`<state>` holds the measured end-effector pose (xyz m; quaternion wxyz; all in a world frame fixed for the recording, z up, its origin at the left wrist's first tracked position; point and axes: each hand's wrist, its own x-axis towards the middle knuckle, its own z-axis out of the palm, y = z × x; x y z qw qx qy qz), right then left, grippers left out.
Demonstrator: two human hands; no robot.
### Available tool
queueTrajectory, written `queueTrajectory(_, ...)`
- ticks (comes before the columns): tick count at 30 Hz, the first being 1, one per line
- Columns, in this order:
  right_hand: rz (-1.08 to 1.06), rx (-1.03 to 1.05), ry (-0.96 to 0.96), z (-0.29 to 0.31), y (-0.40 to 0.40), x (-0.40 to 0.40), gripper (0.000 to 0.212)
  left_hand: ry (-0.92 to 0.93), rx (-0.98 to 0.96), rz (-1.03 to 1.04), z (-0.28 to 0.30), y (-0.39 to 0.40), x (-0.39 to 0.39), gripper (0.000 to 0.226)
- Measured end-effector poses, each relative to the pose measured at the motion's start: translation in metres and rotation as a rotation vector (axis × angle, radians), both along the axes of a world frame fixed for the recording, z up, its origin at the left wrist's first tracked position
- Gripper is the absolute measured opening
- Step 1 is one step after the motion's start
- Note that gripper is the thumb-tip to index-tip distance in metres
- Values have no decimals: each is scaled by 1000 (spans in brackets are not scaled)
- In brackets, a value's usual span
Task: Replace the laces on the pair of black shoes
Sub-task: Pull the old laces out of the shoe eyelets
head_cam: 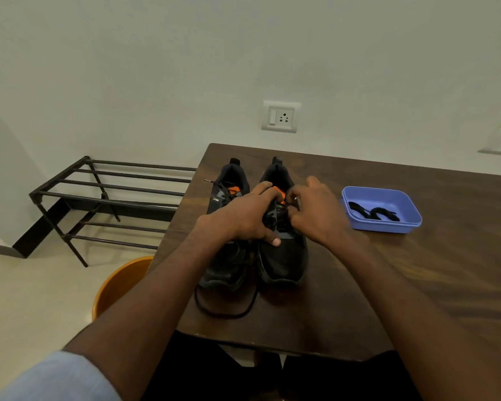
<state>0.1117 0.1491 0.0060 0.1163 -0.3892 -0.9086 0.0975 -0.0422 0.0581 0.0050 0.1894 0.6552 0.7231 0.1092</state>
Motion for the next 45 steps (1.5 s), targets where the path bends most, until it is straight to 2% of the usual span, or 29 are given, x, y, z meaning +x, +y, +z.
queueTrajectory(4, 69, 78, -14, -3, -8, -8, 32, -39, 27, 33, -4, 0, -2, 110)
queueTrajectory(9, 65, 24, -142, -6, -11, -12, 19, -58, 52, 92, -5, 1, 6, 98)
queueTrajectory(11, -24, -27, -49, 0, -13, -11, 15, -58, 63, 113, -7, 2, 9, 93)
queueTrajectory(14, -352, -128, 209, 18, -8, -2, 22, -91, 63, 133, -5, 2, 11, 92)
queueTrajectory(16, -428, -113, 211, 21, -3, 10, 23, -106, 57, 139, -5, 2, 10, 94)
queueTrajectory(18, -349, -15, 100, 16, -4, 16, 7, -100, 53, 135, -5, 3, 9, 97)
queueTrajectory(20, -196, 73, 91, 7, -1, 13, 30, -103, 54, 133, -6, 3, 7, 101)
queueTrajectory(21, -125, 85, 116, 6, 0, 9, 34, -109, 60, 132, -7, 3, 7, 104)
queueTrajectory(24, 38, 48, -10, 4, -3, -5, 20, -120, 73, 134, -8, 2, 7, 115)
queueTrajectory(26, 61, -16, -73, -2, -4, -9, 17, -121, 76, 138, -9, 2, 7, 126)
queueTrajectory(28, -51, -36, 46, -1, -1, -6, 10, -114, 69, 131, -9, 2, 6, 128)
queueTrajectory(31, -389, 3, 330, 17, 8, 6, 14, -106, 59, 123, -9, 4, 6, 121)
queueTrajectory(33, -491, 104, 358, 22, 10, 17, 9, -110, 54, 121, -9, 5, 4, 119)
queueTrajectory(34, -454, 143, 315, 21, 8, 19, 11, -107, 52, 119, -9, 5, 3, 119)
queueTrajectory(37, -160, 190, 192, 12, 1, 12, 27, -89, 56, 112, -10, 6, 3, 121)
queueTrajectory(40, 33, 77, 23, 4, -4, -5, 21, -85, 62, 108, -11, 5, 4, 121)
queueTrajectory(42, 63, 5, -89, -2, -6, -11, 17, -78, 63, 108, -11, 5, 3, 121)
queueTrajectory(43, 36, -12, -85, -3, -5, -11, 14, -78, 63, 111, -12, 6, 3, 121)
queueTrajectory(45, -120, -30, 66, 1, -1, -6, 11, -91, 59, 116, -12, 6, 3, 120)
